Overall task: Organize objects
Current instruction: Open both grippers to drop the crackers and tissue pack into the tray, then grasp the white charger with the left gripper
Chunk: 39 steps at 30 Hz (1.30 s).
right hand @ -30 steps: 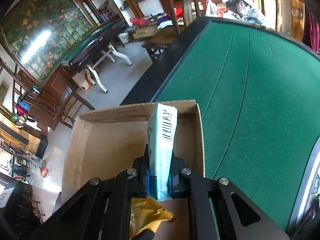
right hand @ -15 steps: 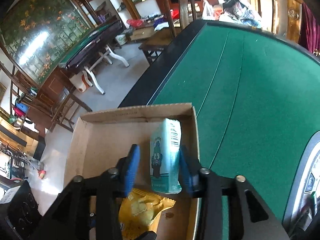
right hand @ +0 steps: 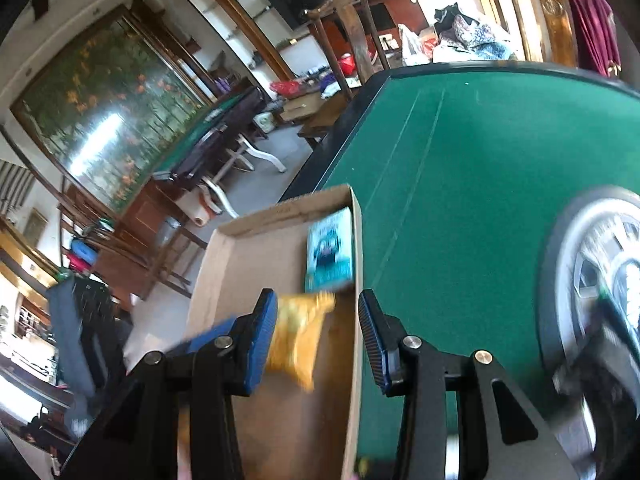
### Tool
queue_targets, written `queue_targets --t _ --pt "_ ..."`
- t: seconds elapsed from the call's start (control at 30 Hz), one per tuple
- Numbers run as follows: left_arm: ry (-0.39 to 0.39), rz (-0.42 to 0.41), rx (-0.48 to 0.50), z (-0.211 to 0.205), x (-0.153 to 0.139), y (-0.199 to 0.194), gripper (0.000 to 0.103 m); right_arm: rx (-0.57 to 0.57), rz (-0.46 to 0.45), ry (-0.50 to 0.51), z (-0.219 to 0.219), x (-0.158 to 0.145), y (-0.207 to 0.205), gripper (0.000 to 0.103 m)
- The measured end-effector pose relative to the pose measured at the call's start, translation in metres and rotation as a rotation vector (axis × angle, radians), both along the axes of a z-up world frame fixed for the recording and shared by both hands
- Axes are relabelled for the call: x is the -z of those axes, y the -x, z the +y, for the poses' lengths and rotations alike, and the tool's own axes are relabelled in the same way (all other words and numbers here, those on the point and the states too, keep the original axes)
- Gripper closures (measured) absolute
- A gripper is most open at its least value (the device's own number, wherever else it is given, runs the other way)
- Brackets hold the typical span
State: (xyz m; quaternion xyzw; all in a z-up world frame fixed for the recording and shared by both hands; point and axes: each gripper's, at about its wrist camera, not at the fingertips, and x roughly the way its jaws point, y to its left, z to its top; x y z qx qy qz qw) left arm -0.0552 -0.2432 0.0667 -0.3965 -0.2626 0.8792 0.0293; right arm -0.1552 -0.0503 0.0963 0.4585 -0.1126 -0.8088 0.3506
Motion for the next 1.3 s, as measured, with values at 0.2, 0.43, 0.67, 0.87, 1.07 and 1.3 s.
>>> queue_targets --t 0.2,0.43,0.67,0.87,1.07,1.3 --pt "0.111 0.071 0.185 0.057 -0.014 -0.004 0.038 0.036 0.055 0.049 0.081 -0.001 -0.060 0.052" --pt "0.215 0.077 0.489 0.144 -0.008 -0.032 0.038 0.141 0.169 0.055 0.169 0.006 -0.110 0.052" --pt "0.370 0.038 0.612 0.201 0.016 -0.061 0.038 0.250 0.154 0.113 0.225 0.014 -0.101 0.049" --pt "0.406 0.004 0.654 0.218 0.028 -0.064 0.038 0.281 0.153 0.179 0.244 0.013 -0.102 0.049" --pt "0.464 -0.037 0.656 0.239 0.041 -0.048 0.038 0.303 0.110 0.164 0.250 0.023 -0.103 0.048" --pt "0.447 -0.039 0.646 0.255 0.056 -0.041 0.039 0.321 -0.101 0.108 0.241 0.058 -0.092 0.048"
